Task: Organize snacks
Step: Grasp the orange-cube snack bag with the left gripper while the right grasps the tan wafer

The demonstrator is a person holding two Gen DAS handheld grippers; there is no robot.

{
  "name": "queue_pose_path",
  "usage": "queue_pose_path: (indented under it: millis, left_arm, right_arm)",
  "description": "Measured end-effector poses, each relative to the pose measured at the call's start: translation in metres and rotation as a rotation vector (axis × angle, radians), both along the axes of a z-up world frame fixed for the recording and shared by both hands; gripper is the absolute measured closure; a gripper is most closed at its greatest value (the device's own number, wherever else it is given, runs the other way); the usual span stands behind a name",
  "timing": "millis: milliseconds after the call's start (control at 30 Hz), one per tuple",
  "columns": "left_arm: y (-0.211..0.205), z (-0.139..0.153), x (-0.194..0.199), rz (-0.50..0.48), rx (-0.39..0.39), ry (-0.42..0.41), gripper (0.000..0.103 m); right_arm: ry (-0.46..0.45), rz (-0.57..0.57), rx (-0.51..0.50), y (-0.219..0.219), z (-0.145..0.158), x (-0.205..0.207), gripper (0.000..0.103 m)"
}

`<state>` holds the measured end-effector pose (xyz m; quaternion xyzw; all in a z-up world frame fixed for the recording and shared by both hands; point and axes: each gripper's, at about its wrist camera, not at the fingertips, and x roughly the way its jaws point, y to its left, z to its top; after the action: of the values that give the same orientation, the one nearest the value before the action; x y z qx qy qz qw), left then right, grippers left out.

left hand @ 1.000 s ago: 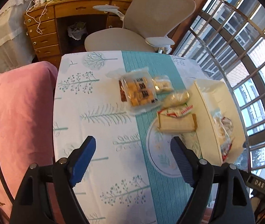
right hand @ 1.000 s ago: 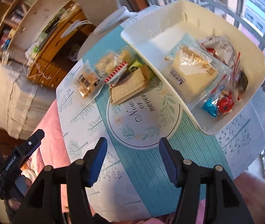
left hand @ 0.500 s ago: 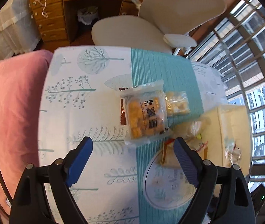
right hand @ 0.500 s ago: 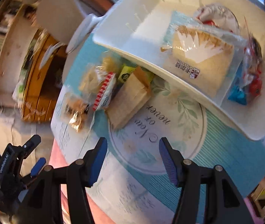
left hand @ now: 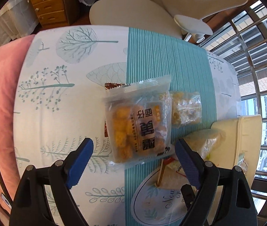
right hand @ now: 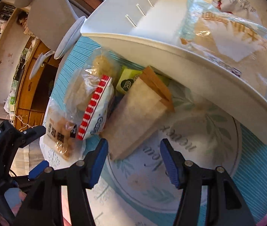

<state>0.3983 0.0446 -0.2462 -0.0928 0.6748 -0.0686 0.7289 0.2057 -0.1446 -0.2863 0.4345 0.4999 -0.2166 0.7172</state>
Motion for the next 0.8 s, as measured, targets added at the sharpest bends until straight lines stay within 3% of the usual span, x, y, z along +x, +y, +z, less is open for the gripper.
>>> queue_pose_path:
  millis: [333, 567, 800]
  left_arm:
    - [-0.017, -0.026, 0.017, 0.0, 0.002, 0.047, 0.013]
    - [-0.027, -0.043, 0.023, -0.009, 0.007, 0.084, 0.012]
    - [-0.031, -0.057, 0.03, 0.003, 0.01, 0.107, 0.012]
  right_arm:
    - [-0.04, 0.013, -0.047, -0.008, -0.007, 0.008, 0.046]
    - [-0.032, 0.032, -0.011, -0.013, -0.014, 0.012, 0.062]
    - [-0.053, 0.037, 0.043, -0.016, -0.016, 0.011, 0.068]
